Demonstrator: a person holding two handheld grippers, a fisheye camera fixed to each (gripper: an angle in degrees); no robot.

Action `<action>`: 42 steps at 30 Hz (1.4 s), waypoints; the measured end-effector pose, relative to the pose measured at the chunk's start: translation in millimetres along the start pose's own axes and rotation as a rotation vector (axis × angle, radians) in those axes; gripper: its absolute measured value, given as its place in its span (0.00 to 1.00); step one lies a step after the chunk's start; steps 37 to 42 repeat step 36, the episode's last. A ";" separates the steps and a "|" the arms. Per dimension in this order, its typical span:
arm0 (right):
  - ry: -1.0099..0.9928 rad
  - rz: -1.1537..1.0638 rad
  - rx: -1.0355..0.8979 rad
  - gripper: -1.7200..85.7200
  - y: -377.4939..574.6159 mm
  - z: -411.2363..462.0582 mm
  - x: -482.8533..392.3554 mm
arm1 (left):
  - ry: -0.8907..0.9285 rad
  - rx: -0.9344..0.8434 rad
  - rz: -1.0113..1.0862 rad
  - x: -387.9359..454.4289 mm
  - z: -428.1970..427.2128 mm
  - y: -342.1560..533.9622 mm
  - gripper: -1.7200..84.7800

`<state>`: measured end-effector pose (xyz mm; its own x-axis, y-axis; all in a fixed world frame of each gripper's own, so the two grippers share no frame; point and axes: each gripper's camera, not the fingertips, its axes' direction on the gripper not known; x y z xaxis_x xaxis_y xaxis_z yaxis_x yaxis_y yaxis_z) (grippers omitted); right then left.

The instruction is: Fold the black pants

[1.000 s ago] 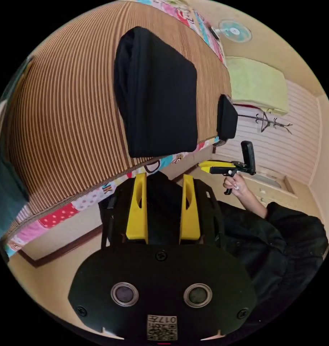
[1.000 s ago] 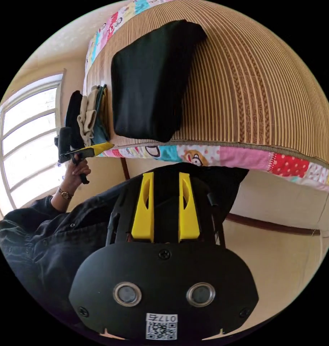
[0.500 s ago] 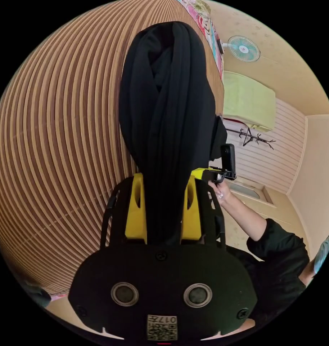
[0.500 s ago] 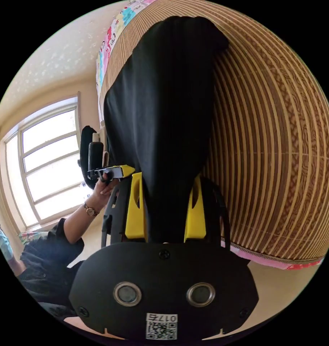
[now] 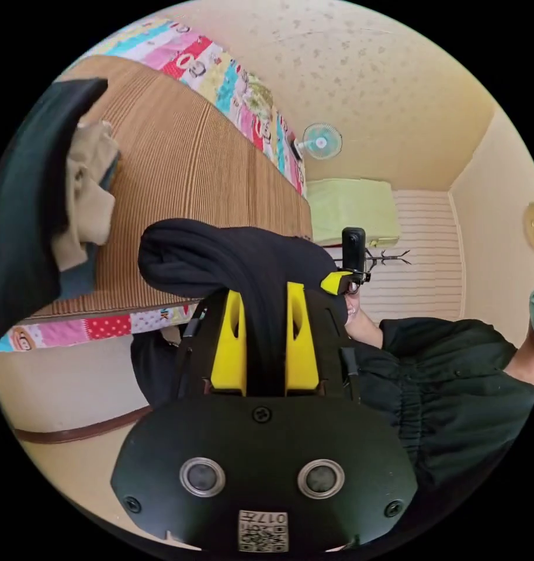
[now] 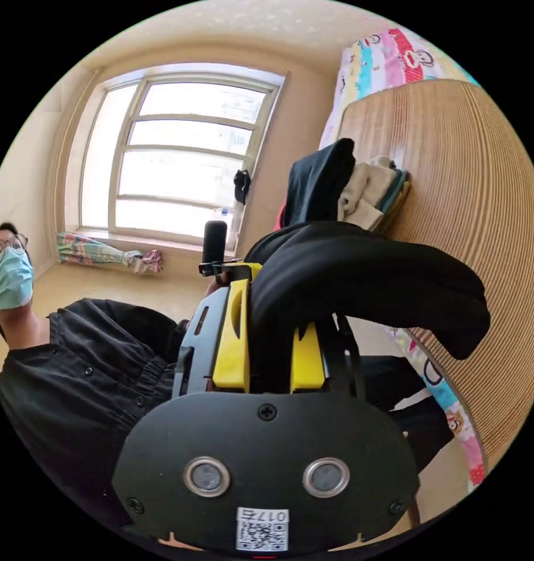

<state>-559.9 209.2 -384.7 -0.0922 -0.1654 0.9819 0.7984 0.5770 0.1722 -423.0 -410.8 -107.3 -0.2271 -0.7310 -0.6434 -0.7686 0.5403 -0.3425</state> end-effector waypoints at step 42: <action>1.976 0.139 1.275 0.02 412.7 -291.4 -242.9 | -0.064 0.038 0.850 -36.6 457.1 -37.5 0.08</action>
